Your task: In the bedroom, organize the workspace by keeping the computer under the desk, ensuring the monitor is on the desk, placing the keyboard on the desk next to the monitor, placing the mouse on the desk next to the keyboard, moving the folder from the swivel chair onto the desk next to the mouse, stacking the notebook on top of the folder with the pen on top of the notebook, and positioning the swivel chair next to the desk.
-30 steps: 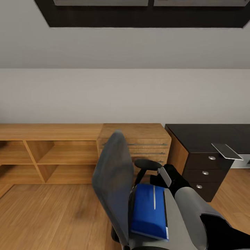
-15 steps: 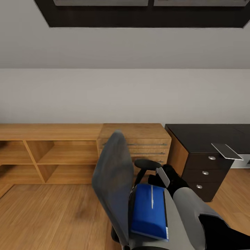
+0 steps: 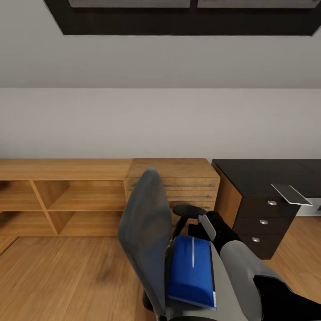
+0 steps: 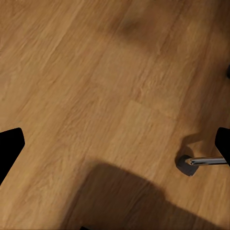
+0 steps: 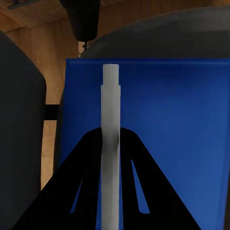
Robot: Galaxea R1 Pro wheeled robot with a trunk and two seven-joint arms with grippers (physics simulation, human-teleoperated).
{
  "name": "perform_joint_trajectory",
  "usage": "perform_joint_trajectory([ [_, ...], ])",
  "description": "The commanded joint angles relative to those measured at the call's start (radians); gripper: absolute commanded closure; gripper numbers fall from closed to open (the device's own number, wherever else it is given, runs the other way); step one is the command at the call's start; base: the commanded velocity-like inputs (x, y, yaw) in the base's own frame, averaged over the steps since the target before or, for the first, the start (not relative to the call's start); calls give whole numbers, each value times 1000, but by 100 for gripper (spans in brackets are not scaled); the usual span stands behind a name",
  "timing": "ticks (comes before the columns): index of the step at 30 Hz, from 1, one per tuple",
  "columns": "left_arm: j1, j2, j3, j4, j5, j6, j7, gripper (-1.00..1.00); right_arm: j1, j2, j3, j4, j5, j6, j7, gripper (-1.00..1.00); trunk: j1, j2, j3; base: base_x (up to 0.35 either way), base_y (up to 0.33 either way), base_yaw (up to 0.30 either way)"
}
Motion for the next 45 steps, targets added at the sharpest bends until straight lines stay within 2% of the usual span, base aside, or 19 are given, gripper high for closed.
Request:
perform_joint_trajectory([
  [1,0,0,0,-3,10,6,3,-100,0,1,-5,-1,-11,2,-10,100,0,0,-1,0,0,0],
  [15,0,0,1,-3,12,6,0,-100,0,4,-5,0,-10,-1,-12,100,0,0,-1,0,-23,0],
  [45,0,1,3,-1,13,5,0,-100,0,3,-5,-1,-10,-16,-13,100,0,0,-1,0,-219,0],
])
